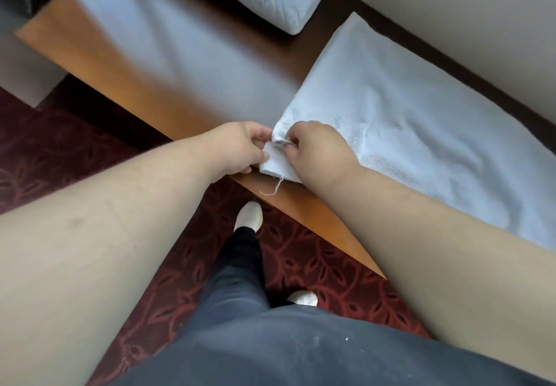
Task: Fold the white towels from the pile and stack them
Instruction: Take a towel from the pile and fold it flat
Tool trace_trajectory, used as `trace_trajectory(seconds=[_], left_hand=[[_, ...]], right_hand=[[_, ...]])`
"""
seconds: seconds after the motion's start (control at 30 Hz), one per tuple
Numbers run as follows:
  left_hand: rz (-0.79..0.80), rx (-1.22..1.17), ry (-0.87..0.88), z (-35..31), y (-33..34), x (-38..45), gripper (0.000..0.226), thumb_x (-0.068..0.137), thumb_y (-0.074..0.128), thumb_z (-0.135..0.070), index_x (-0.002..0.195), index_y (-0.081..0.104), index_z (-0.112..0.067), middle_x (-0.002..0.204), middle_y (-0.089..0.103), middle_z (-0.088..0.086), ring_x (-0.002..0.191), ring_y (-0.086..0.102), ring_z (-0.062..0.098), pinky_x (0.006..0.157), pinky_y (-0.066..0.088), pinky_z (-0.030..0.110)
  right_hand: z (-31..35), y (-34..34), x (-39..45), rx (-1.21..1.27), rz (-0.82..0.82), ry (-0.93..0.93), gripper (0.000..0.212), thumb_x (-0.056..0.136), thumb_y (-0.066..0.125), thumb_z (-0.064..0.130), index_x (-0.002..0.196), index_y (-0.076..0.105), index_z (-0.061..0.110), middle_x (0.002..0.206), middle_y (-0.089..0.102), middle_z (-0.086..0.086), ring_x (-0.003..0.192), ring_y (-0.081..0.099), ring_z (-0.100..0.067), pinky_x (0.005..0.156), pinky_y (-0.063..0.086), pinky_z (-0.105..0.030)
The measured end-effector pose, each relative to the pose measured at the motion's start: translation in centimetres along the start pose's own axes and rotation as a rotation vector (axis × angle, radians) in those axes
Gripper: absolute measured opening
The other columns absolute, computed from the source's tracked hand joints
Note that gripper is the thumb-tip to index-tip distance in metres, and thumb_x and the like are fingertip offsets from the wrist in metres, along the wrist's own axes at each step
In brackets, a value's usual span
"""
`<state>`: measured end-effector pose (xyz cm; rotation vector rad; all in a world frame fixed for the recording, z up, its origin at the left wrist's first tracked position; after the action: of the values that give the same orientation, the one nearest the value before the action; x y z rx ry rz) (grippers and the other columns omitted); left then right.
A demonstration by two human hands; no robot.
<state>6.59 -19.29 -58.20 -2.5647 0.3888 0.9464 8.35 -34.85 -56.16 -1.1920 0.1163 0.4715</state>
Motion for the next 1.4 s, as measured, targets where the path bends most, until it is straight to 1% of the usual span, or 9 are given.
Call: trace_trajectory(seconds=[0.17,0.47,0.63,0.73,0.87,1.0,1.17,1.3,1.4], left_hand=[[-0.047,0.08,0.039,-0.6,-0.8,0.8,0.055,0.084,0.055,0.0,0.123,0.064,-0.038,0.09,0.057,-0.005,0.073,0.052,0.014,0.067,0.046,0.031],[0.106,0.007,-0.029,-1.7,-2.2,1.2,0.04,0.085,0.059,-0.007,0.113,0.068,-0.034,0.1,0.074,-0.016,0.08,0.06,0.003,0.061,0.039,0.021],[0.004,-0.041,-0.121,-2.1,-2.3,1.6,0.023,0.097,0.048,-0.03,0.113,0.065,-0.03,0.097,0.074,-0.004,0.076,0.065,0.01,0.057,0.046,0.023],[-0.028,0.323,-0.045,-2.3,-2.6,1.7,0.019,0.091,0.06,-0.041,0.107,0.063,-0.033,0.091,0.071,-0.009,0.081,0.065,0.01,0.064,0.051,0.026],[-0.227,0.606,0.082,-5.5,-2.8,2.7,0.024,0.087,0.06,-0.049,0.105,0.064,-0.035,0.104,0.06,-0.01,0.087,0.061,0.012,0.069,0.045,0.025],[-0.266,0.433,0.236,-12.2,-1.3,7.9,0.048,0.091,0.055,-0.044,0.135,0.046,-0.027,0.109,0.063,-0.005,0.098,0.062,0.02,0.085,0.049,0.031],[-0.255,0.454,0.183,-18.8,0.0,15.9,0.058,0.096,0.053,-0.038,0.144,0.034,-0.011,0.134,0.055,0.009,0.116,0.057,0.03,0.093,0.047,0.031],[-0.291,0.533,0.143,-20.2,0.1,18.9,0.042,0.098,0.052,-0.03,0.132,0.053,-0.007,0.129,0.061,0.012,0.117,0.057,0.029,0.096,0.046,0.031],[-0.393,0.347,0.228,-20.1,0.1,19.2,0.035,0.096,0.049,-0.018,0.13,0.052,-0.017,0.124,0.061,0.006,0.109,0.059,0.023,0.085,0.044,0.027]], right_hand=[[-0.5,-0.7,-0.2,0.32,-0.082,0.049,0.009,0.097,0.045,0.032,0.097,0.048,0.024,0.082,0.055,0.007,0.068,0.05,-0.008,0.054,0.031,-0.026],[1.6,1.8,-0.5,0.197,0.03,-0.111,0.01,0.09,0.054,0.029,0.097,0.06,0.033,0.095,0.065,0.011,0.089,0.058,-0.014,0.07,0.037,-0.027],[2.1,1.8,-0.1,0.184,-0.028,-0.118,0.007,0.091,0.057,0.03,0.086,0.061,0.027,0.083,0.058,0.011,0.082,0.057,-0.016,0.069,0.039,-0.029],[2.3,1.6,-0.4,0.149,0.015,-0.145,0.016,0.092,0.057,0.036,0.08,0.056,0.026,0.08,0.055,0.008,0.083,0.057,-0.02,0.07,0.042,-0.032],[2.7,1.8,-0.9,0.042,0.052,-0.192,0.028,0.09,0.058,0.036,0.115,0.061,0.023,0.107,0.058,0.0,0.101,0.052,-0.025,0.087,0.043,-0.037],[2.9,2.1,-0.9,-0.005,0.052,-0.197,0.031,0.088,0.059,0.018,0.119,0.062,0.021,0.11,0.058,-0.003,0.1,0.052,-0.027,0.089,0.044,-0.039],[2.9,2.8,-0.7,-0.046,0.056,-0.186,0.035,0.048,0.085,0.032,0.078,0.068,0.033,0.072,0.057,0.011,0.064,0.057,-0.013,0.056,0.047,-0.024],[2.8,3.0,-1.3,-0.083,0.088,-0.17,0.044,0.053,0.083,0.034,0.092,0.064,0.03,0.085,0.057,0.007,0.073,0.056,-0.016,0.063,0.045,-0.028],[3.0,2.1,-1.3,-0.009,0.082,-0.128,0.049,0.068,0.073,0.008,0.113,0.055,0.014,0.105,0.052,-0.008,0.088,0.052,-0.028,0.073,0.044,-0.037]])
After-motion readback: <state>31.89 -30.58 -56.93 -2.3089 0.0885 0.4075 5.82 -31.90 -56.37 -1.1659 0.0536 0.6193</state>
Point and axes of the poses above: each hand's wrist, its own x-axis towards the middle knuckle, its own y-axis out of the palm, z = x × y, the point moved 3 cm from there along x, towards the middle knuckle
